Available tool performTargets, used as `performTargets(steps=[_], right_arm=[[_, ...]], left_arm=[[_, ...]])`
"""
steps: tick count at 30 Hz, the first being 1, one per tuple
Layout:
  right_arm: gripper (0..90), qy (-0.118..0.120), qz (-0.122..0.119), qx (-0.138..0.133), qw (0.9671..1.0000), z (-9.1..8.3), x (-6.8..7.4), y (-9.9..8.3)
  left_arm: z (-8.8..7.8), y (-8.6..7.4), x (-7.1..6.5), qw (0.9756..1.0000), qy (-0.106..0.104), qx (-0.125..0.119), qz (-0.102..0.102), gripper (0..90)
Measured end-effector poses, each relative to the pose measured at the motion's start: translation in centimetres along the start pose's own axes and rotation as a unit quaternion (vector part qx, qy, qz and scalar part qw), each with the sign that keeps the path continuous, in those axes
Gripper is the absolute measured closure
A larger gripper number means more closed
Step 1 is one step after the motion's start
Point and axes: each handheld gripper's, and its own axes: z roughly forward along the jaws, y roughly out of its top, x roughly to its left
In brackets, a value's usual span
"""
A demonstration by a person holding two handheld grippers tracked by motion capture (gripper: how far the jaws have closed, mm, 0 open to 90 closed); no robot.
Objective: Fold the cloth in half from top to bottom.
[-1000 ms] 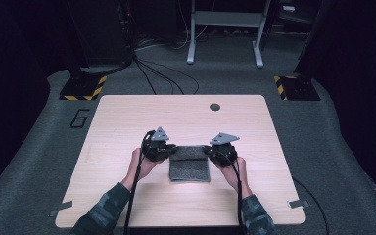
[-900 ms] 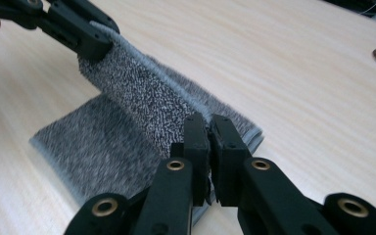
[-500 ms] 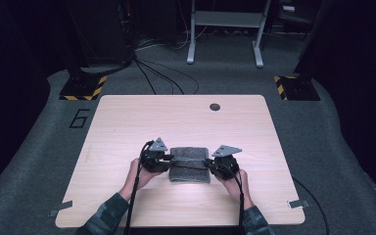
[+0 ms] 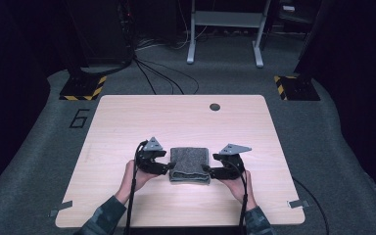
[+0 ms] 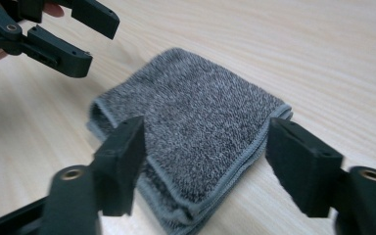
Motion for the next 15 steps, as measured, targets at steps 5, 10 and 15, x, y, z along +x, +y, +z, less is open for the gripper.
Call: performTargets(steps=[5,10,15], right_arm=[[17.7,-0.039,-0.007,0.051,0.9979,2.6,0.2,-0.8],[14.9,-0.059,-0.015,0.069,0.9958,3.7,0.1,-1.8],[15.0,-0.072,-0.016,0.081,0.9940,3.9,0.5,-2.3]], left_arm=[[1.4,-0.9,-0.5,0.9991,0.025,0.031,0.018,30.0],[2.3,-2.3,-0.6,0.9983,0.029,0.047,0.018,26.0],[2.7,-3.3,-0.5,0.9984,0.027,0.048,0.011,25.5]])
